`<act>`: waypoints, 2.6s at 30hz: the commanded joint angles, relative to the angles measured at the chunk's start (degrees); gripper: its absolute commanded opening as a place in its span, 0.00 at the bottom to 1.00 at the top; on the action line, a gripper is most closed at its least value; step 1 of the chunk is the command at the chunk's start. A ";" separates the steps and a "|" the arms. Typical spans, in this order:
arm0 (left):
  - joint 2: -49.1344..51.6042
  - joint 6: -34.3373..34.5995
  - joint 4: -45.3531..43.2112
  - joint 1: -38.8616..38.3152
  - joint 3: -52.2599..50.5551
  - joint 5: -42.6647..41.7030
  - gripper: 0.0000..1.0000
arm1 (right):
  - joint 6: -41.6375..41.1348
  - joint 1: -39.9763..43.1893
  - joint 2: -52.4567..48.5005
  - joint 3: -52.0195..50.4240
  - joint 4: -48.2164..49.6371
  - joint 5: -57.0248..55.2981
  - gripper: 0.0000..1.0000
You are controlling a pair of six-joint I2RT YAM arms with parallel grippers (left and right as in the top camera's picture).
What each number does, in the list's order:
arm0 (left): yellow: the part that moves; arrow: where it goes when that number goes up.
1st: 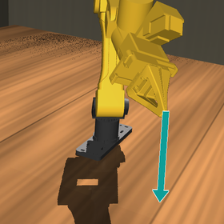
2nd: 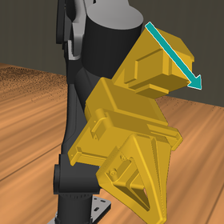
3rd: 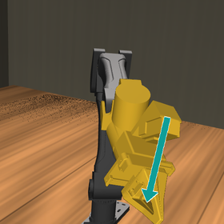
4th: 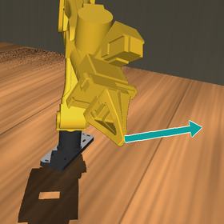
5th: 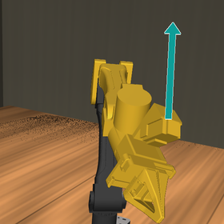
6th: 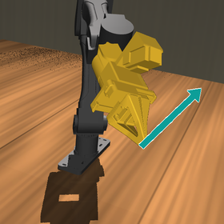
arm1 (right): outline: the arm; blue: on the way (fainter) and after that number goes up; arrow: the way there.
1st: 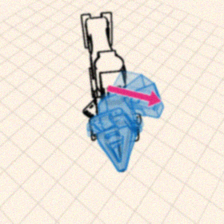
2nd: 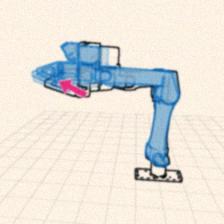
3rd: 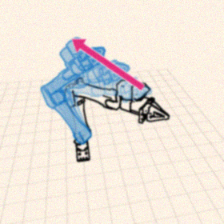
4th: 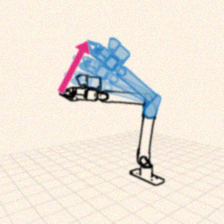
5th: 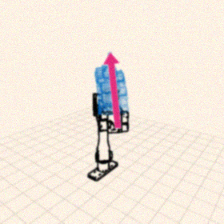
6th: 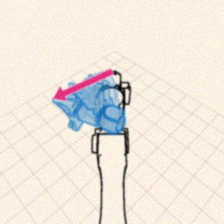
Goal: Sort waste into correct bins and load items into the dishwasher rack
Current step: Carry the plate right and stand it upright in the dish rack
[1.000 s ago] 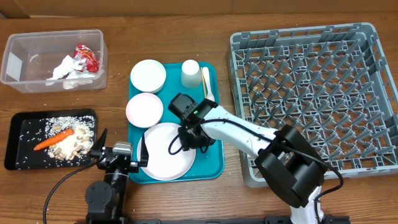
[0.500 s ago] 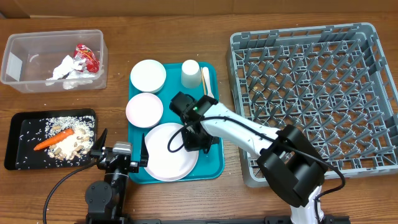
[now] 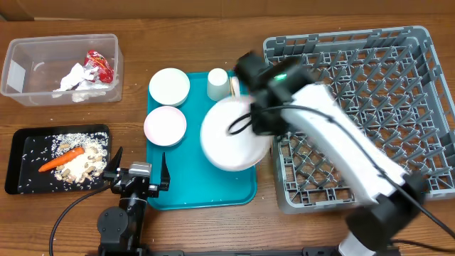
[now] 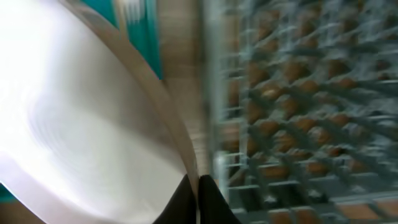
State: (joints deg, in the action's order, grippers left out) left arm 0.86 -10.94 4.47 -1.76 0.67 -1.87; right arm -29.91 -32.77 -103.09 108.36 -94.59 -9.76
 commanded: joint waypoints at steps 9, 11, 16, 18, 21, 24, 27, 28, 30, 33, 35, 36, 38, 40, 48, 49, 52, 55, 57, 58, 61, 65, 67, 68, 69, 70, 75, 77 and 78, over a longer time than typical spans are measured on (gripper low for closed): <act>-0.61 0.02 -0.13 0.35 -0.39 0.42 1.00 | -0.11 24.94 6.40 3.98 7.96 -31.17 0.04; -0.61 0.02 -0.13 0.35 -0.39 0.42 1.00 | -0.07 27.87 6.03 3.32 12.17 -33.64 0.04; -0.61 0.02 -0.15 0.35 -0.39 0.42 1.00 | 9.44 33.77 3.87 2.91 22.80 -35.21 0.04; -0.61 0.02 -0.13 0.35 -0.39 0.42 1.00 | 12.81 34.64 2.95 2.91 25.07 -35.21 0.04; -0.61 0.02 -0.15 0.35 -0.39 0.42 1.00 | 14.95 34.77 0.74 2.91 26.47 -35.21 0.04; -0.61 0.02 -0.13 0.35 -0.39 0.42 1.00 | 15.69 34.77 -1.84 2.47 28.00 -35.36 0.04; -0.61 0.02 -0.13 0.35 -0.39 0.42 1.00 | 18.47 34.71 -4.13 2.23 29.55 -36.89 0.04; -0.61 0.02 -0.15 0.35 -0.39 0.42 1.00 | 18.43 34.62 -4.90 2.23 29.92 -38.10 0.04; -0.61 0.02 -0.13 0.35 -0.39 0.42 1.00 | 18.49 34.62 -6.03 2.23 30.84 -38.66 0.04; -0.61 0.02 -0.13 0.35 -0.39 0.42 1.00 | 19.74 34.60 -7.21 2.23 31.80 -38.60 0.04; -0.61 0.02 -0.15 0.35 -0.39 0.42 1.00 | 19.78 34.60 -8.22 2.23 31.71 -37.27 0.04; -0.61 0.02 -0.15 0.35 -0.39 0.42 1.00 | 19.78 34.60 -8.46 2.21 31.52 -36.81 0.04; -0.61 0.02 -0.13 0.35 -0.39 0.42 1.00 | 20.00 34.60 -9.27 2.21 31.30 -36.72 0.04; -0.61 0.02 -0.13 0.35 -0.39 0.42 1.00 | 21.00 34.62 -10.32 2.21 31.26 -36.74 0.04; -0.61 0.04 -0.13 0.35 -0.39 0.42 1.00 | 21.03 32.68 -12.02 2.21 31.06 -37.66 0.04; -0.61 0.02 -0.15 0.35 -0.39 0.42 1.00 | 21.05 31.98 -12.02 2.21 31.06 -38.91 0.05; -0.61 0.02 -0.15 0.35 -0.39 0.42 1.00 | 21.20 30.51 -12.02 2.21 30.91 -39.01 0.13; -0.61 0.02 -0.15 0.35 -0.39 0.42 1.00 | 21.16 28.57 -12.00 2.23 30.58 -35.45 0.43; -0.61 0.02 -0.13 0.35 -0.39 0.42 1.00 | 20.87 26.75 -11.98 2.38 29.51 -31.54 0.79; -0.61 0.02 -0.13 0.35 -0.39 0.42 1.00 | 20.48 26.05 -11.78 2.38 29.07 -30.67 0.81; -0.61 0.02 -0.15 0.35 -0.39 0.42 1.00 | 17.25 23.71 -10.54 2.40 28.20 -30.23 0.81; -0.61 0.02 -0.15 0.35 -0.39 0.42 1.00 | 16.39 19.02 -6.36 4.35 26.99 -17.05 0.83; -0.61 0.02 -0.15 0.35 -0.39 0.42 1.00 | 16.41 16.50 -4.37 5.40 26.67 -4.70 1.00; -0.61 0.02 -0.15 0.35 -0.39 0.42 1.00 | 16.41 15.21 -3.54 5.40 27.15 2.97 1.00; -0.61 0.02 -0.13 0.35 -0.39 0.42 1.00 | 16.41 14.69 -3.37 5.40 27.69 5.88 1.00; -0.61 0.02 -0.13 0.35 -0.39 0.42 1.00 | 16.39 13.60 -3.30 5.40 29.42 12.00 1.00; -0.61 0.04 -0.13 0.35 -0.39 0.42 1.00 | 13.05 9.57 -4.24 2.14 41.81 21.40 1.00; -0.61 0.04 -0.15 0.35 -0.39 0.42 1.00 | 11.78 8.17 -5.46 1.20 45.31 21.44 1.00; -0.61 0.04 -0.13 0.35 -0.39 0.42 1.00 | 11.63 7.26 -6.64 0.76 47.17 21.40 1.00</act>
State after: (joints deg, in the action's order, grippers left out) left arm 0.86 -10.94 4.47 -1.76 0.67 -1.85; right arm -15.64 -23.59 -107.96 110.54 -51.00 7.40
